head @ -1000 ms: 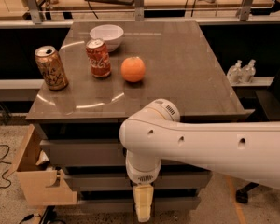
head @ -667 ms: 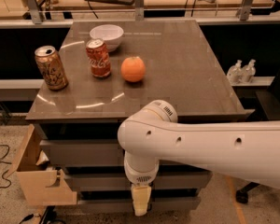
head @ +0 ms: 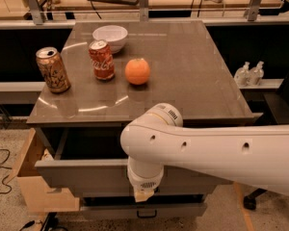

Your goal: Open top drawer

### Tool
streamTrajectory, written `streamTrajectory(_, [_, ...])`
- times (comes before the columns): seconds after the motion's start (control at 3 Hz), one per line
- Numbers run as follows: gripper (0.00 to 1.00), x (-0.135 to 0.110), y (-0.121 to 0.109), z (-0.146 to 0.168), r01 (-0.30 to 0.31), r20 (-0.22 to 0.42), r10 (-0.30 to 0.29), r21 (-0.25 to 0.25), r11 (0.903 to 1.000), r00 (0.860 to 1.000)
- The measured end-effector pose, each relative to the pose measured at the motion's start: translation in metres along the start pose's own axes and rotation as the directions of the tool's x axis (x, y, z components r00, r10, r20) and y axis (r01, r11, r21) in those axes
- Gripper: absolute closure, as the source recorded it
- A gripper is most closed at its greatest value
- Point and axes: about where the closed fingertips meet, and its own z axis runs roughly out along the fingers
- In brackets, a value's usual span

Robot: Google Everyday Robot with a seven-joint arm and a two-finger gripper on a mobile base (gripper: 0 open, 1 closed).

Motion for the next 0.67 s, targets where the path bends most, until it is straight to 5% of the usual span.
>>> streamTrajectory(0.33, [0.87, 0.0004, 0.0004, -0.0007, 0.0, -0.002, 0.0, 0.002, 1.0, 1.0])
streamTrajectory(0.67, [1.0, 0.0004, 0.0004, -0.0008, 0.0, -0.002, 0.0, 0.002, 1.0, 1.0])
